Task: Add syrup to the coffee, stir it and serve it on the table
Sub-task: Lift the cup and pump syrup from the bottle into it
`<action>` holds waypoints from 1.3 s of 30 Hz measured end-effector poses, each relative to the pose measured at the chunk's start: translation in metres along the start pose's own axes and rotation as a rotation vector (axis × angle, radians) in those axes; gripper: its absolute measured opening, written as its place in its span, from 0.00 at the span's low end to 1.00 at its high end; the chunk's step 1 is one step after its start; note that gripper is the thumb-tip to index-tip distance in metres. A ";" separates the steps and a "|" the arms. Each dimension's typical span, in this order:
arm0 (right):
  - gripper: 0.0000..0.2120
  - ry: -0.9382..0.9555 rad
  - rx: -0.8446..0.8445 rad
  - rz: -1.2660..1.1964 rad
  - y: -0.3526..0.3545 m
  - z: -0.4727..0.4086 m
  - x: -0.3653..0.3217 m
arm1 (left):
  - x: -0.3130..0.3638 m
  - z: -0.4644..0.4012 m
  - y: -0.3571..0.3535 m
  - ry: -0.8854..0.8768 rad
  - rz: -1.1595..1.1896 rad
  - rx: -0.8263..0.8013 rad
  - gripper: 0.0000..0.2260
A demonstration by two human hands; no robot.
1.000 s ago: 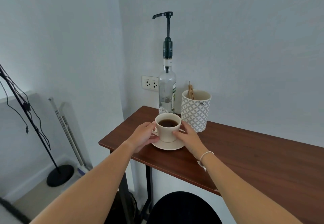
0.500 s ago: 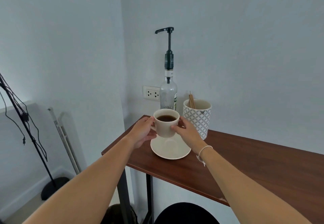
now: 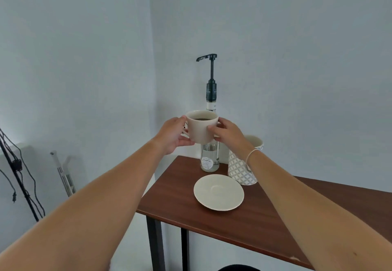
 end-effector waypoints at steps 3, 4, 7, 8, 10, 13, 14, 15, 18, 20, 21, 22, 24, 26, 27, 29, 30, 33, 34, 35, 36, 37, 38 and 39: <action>0.22 0.012 -0.001 0.024 0.000 -0.015 -0.023 | 0.019 -0.011 0.006 -0.013 0.018 0.012 0.08; 0.20 0.011 -0.009 0.026 0.000 -0.020 -0.031 | 0.026 -0.014 0.008 -0.018 0.017 0.015 0.08; 0.13 0.020 -0.029 0.002 -0.001 -0.038 -0.058 | 0.047 -0.023 0.016 -0.026 0.013 0.034 0.06; 0.10 0.033 -0.023 -0.005 0.000 -0.044 -0.067 | 0.054 -0.026 0.019 -0.033 0.007 0.043 0.07; 0.08 0.081 0.005 0.043 0.005 -0.059 -0.086 | 0.067 -0.032 0.025 -0.051 0.002 0.065 0.08; 0.05 0.135 0.105 0.064 0.017 -0.081 -0.110 | 0.082 -0.042 0.031 -0.072 0.013 0.092 0.08; 0.05 0.145 0.145 0.055 0.021 -0.089 -0.116 | 0.087 -0.046 0.033 -0.076 0.014 0.102 0.08; 0.06 0.155 0.184 0.053 0.024 -0.097 -0.122 | 0.091 -0.048 0.034 -0.078 0.012 0.111 0.07; 0.14 0.160 0.226 0.072 0.023 -0.118 -0.131 | 0.098 -0.056 0.038 -0.070 -0.005 0.135 0.06; 0.18 0.139 0.223 0.061 0.020 -0.130 -0.131 | 0.100 -0.062 0.039 -0.064 -0.011 0.144 0.07; 0.18 0.119 0.219 0.039 0.017 -0.137 -0.130 | 0.100 -0.066 0.039 -0.062 -0.009 0.147 0.07; 0.17 0.088 0.207 0.006 0.015 -0.143 -0.126 | 0.100 -0.069 0.040 -0.062 -0.005 0.150 0.06; 0.16 0.017 0.171 -0.062 0.007 -0.154 -0.117 | 0.100 -0.075 0.041 -0.060 -0.010 0.160 0.05; 0.19 -0.032 0.149 -0.098 0.002 -0.160 -0.113 | 0.100 -0.081 0.042 -0.058 -0.009 0.171 0.06; 0.20 -0.040 0.148 -0.110 0.000 -0.165 -0.112 | 0.101 -0.084 0.042 -0.061 0.002 0.174 0.05; 0.20 -0.048 0.157 -0.129 -0.001 -0.171 -0.112 | 0.103 -0.087 0.042 -0.063 0.010 0.168 0.05; 0.19 -0.049 0.158 -0.129 -0.002 -0.173 -0.112 | 0.104 -0.088 0.042 -0.062 0.005 0.166 0.06; 0.14 0.001 0.167 -0.128 -0.002 -0.178 -0.115 | 0.107 -0.090 0.041 -0.059 -0.012 0.151 0.06; 0.14 0.022 0.170 -0.123 -0.002 -0.180 -0.116 | 0.109 -0.089 0.040 -0.059 -0.009 0.144 0.04; 0.13 0.040 0.172 -0.113 -0.002 -0.181 -0.117 | 0.110 -0.089 0.039 -0.061 0.001 0.139 0.05; 0.12 0.053 0.175 -0.105 -0.002 -0.180 -0.119 | 0.111 -0.089 0.038 -0.065 0.008 0.135 0.09; 0.12 0.061 0.178 -0.100 -0.002 -0.180 -0.120 | 0.112 -0.090 0.038 -0.067 0.010 0.136 0.14; 0.12 0.071 0.182 -0.097 -0.002 -0.181 -0.120 | 0.112 -0.091 0.038 -0.068 0.002 0.140 0.19; 0.12 0.084 0.187 -0.091 -0.001 -0.182 -0.121 | 0.113 -0.092 0.037 -0.067 -0.010 0.139 0.21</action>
Point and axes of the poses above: each hand's wrist, its own z-axis away from the middle knuckle, its own y-axis out of the back of the hand, x = y × z, the point moved 10 cm from there along -z, towards the middle knuckle, and after that the axes turned 15 degrees about -z, right-handed, at the moved point
